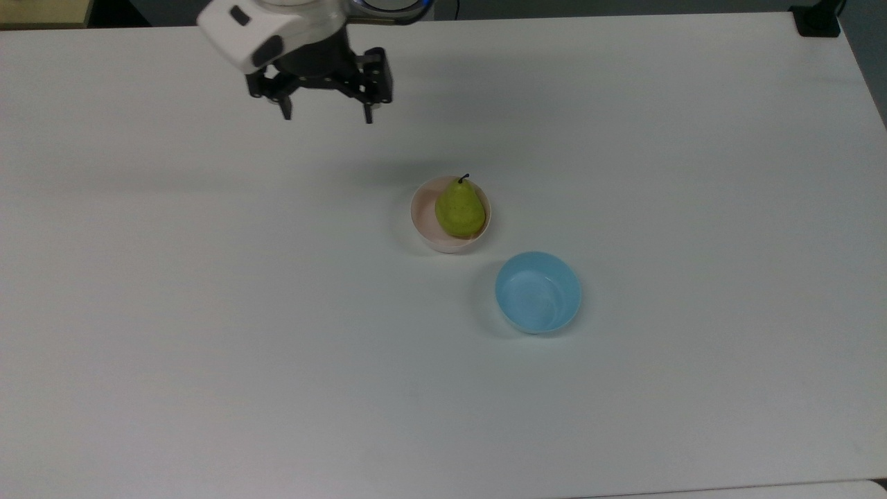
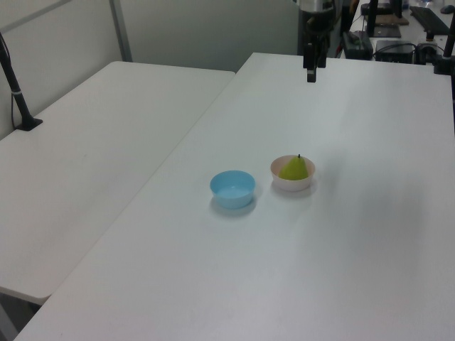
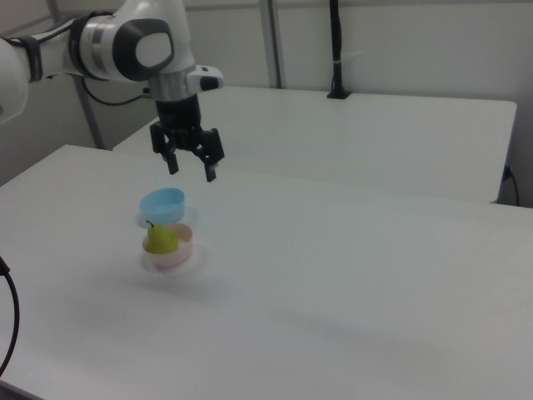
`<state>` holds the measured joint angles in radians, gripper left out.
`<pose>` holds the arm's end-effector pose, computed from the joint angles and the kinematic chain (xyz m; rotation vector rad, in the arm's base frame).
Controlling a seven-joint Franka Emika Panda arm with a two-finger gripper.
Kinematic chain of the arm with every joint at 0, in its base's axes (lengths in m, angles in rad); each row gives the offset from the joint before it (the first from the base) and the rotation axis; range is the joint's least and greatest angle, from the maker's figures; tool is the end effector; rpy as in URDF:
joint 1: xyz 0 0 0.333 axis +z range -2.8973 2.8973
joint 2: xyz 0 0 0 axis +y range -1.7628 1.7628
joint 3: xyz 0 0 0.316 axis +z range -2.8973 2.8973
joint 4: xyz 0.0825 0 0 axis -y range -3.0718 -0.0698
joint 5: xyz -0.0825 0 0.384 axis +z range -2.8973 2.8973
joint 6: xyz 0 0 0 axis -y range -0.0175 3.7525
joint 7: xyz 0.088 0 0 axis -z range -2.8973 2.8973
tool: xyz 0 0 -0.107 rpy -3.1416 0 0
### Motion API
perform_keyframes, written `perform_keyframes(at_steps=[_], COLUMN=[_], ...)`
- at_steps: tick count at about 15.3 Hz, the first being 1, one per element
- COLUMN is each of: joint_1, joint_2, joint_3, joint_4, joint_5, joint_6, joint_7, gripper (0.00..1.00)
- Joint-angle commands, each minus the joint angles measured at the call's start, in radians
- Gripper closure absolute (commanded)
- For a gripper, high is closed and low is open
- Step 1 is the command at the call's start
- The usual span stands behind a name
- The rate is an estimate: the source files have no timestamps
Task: Pick up a pear from the bowl
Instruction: 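Move the open gripper over the pink bowl holding the green pear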
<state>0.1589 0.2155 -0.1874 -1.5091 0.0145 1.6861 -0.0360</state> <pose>0.6234 -0.0055 0.5385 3.1166 0.0142 -0.0554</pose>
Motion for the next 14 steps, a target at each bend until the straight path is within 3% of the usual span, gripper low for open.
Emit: perform_keyframes(at_steps=[1, 5, 14], joint_1=[0.060, 0.109, 0.241], joint_2=[-0.010, 0.010, 0.189], joint_3=[-0.006, -0.006, -0.007], joint_4=[-0.025, -0.066, -0.063], joint_5=[0.012, 0.012, 0.007], joint_6=[-0.017, -0.019, 0.033], joint_7=[-0.024, -0.064, -0.047], gripper=[0.00, 0.00, 0.00])
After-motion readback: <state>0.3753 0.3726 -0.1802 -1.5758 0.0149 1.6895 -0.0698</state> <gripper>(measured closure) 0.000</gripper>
